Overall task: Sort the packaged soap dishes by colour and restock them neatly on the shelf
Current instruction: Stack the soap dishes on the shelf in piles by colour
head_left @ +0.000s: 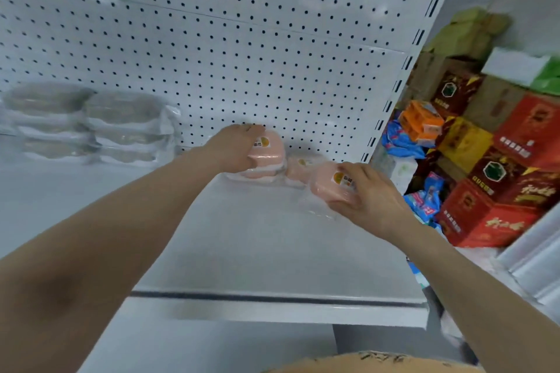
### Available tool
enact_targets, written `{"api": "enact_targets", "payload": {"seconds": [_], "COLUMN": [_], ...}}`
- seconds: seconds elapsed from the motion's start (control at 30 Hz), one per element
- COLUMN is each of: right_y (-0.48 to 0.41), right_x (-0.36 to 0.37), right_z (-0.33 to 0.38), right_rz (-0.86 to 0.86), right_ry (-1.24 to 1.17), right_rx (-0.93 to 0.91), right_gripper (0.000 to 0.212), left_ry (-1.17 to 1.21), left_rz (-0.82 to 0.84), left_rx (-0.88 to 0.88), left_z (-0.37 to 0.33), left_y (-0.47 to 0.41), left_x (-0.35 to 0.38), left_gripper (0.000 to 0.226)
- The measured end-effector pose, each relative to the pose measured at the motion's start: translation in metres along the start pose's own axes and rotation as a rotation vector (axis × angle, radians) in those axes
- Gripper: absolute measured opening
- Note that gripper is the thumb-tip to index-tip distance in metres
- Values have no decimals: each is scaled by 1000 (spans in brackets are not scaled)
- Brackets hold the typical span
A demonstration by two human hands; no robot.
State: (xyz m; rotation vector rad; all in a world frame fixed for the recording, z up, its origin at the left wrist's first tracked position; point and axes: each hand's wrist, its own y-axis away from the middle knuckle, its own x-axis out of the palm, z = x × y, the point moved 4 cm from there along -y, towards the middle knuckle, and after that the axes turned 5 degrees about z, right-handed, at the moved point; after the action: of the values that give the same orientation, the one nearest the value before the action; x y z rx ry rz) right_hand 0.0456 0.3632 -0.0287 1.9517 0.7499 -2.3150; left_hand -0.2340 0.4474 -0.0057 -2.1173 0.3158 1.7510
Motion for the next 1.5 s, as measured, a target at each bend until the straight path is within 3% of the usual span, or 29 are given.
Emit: {"api": "enact_targets", "payload": {"seconds": [0.17,0.3,0.4,0.5,0.6,0.83,1.2,1.5], "right_y": [-47,-90,-115,-125,-124,-104,-102,-29], "right_x": [2,0,14,42,60,71,60,9], "right_z": [-6,0,2,-6,-11,-2,-2,-13], "right_rz": [-43,4,85,167,136,-62,45,-10], "right_ry": [16,107,63,50,8,114,207,261], "right_rx": [44,69,59,7,-60,-50,-53,-195], "right_gripper": [73,74,70,54,46,48,50,49], "left_ry": [-106,-109,-89,-79,-85,-120,-171,-163], "left_rz": [22,-276,-390,-419,-436,-472,-406,-480], "left_rx": [89,139,152,142,112,99,74,184], "left_z": [22,30,29,28,25,22,3,-72], "left_y": [-24,-20,-16,-18,-20,-26,-15,38], "left_x": [30,38,41,46,52,63,50,30], "left_gripper": [48,47,48,42,39,40,38,35]}}
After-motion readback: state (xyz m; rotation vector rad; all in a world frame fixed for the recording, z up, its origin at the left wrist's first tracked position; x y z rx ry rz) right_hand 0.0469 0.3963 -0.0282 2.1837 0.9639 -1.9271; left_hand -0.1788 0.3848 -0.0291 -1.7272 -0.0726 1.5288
